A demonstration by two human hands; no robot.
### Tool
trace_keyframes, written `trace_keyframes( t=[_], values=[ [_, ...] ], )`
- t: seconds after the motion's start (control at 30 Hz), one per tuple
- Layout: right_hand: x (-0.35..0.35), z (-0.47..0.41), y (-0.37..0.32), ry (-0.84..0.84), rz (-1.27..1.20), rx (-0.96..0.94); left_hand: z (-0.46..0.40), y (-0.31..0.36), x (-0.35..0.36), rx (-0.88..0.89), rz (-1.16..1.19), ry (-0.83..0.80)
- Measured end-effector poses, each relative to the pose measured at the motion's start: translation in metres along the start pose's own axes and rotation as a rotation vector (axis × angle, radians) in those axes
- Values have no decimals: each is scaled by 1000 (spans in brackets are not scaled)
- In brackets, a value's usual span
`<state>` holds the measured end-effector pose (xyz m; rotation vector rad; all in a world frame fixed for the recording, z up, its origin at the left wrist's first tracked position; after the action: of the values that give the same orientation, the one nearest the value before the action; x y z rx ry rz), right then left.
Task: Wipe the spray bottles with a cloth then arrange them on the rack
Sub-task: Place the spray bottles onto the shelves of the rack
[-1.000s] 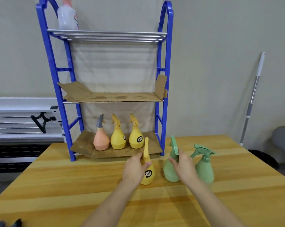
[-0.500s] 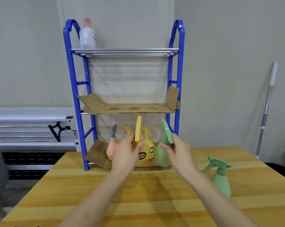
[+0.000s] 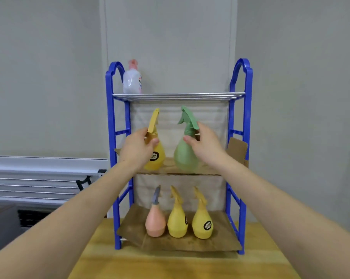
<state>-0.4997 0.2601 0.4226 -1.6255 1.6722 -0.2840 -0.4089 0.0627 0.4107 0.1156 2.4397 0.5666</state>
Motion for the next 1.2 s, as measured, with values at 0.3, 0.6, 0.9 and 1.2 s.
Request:
trace_keyframes(
  t=[0.3,0.6,0.9,1.2],
  values=[
    [73,-79,82,-67,9,164,-64,-56,69,-155,-64,-115],
    [88,-85,116,-3,-60,124,-81,-85,103,-183,-57,-167],
    [80,-58,90,-99,106,183,-67,-54,85,-157,-315,-337],
    [-13,76,69,-56,199,38,47,20,90,56,-38,-134]
  ],
)
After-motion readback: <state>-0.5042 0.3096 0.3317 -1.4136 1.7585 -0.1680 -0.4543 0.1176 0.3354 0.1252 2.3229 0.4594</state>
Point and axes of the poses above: each hand's wrist, its own z-axis away from the middle knuckle, its own x-axis out of the palm, y = z × x, the point moved 7 cm from there along -z, towards the middle knuckle, and after that the axes turned 10 degrees about -z, right-handed, at the moved point
